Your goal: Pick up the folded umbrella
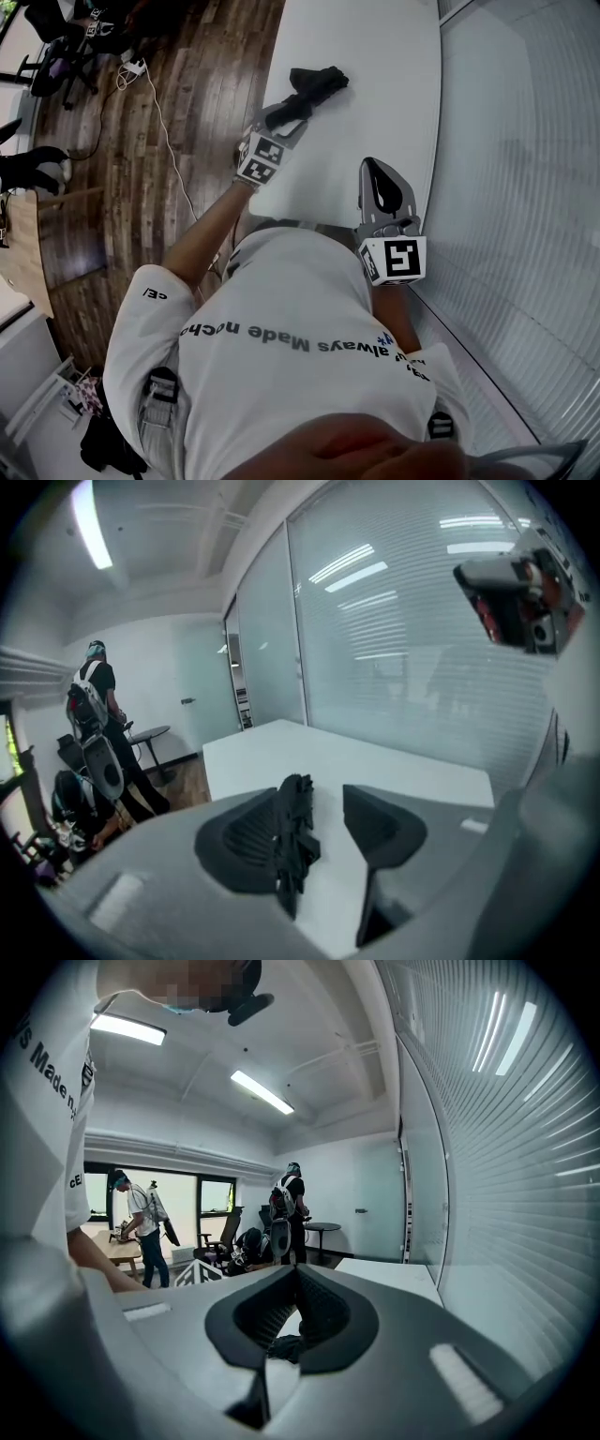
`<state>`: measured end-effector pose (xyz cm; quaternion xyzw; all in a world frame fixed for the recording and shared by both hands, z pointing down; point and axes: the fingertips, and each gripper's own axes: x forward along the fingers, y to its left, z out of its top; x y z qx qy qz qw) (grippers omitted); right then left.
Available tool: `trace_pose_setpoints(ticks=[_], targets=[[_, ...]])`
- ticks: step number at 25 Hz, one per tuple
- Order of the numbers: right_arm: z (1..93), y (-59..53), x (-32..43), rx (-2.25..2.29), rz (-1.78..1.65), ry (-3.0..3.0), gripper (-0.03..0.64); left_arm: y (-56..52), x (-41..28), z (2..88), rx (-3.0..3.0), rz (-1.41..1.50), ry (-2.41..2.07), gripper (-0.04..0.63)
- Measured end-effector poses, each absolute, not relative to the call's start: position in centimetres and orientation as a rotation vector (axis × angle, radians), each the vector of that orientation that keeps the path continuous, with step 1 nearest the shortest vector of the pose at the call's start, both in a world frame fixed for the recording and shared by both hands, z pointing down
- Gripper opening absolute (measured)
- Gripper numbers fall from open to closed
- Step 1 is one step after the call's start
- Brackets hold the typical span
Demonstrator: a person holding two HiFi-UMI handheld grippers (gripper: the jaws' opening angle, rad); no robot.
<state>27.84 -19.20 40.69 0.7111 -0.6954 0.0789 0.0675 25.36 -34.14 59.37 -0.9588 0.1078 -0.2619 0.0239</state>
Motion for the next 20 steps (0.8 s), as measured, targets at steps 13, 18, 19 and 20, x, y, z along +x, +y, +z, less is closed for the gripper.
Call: trace_pose_setpoints(ticks=[13, 18, 19, 20], targets=[[40.9, -18.7, 27.2, 2.138, 0.274, -2.055, 0.0, -39.8, 28.1, 74.2, -2.832, -1.291, 0.245, 0.284], [41.8, -18.6, 27.9, 2.145, 0.308, -2.014, 0.0, -41.0, 28.8, 78.3, -2.817, -1.408, 0.207, 0.31], [42.1, -18.6, 28.1, 2.147, 0.316, -2.005, 0.0, -41.3, 28.9, 79.0, -2.82, -1.424, 0.21, 0.31], [42.2, -18.7, 28.4, 2.148, 0.324, -1.995, 0.001, -41.7, 29.0, 79.7, -2.826, -1.437, 0.217, 0.31]])
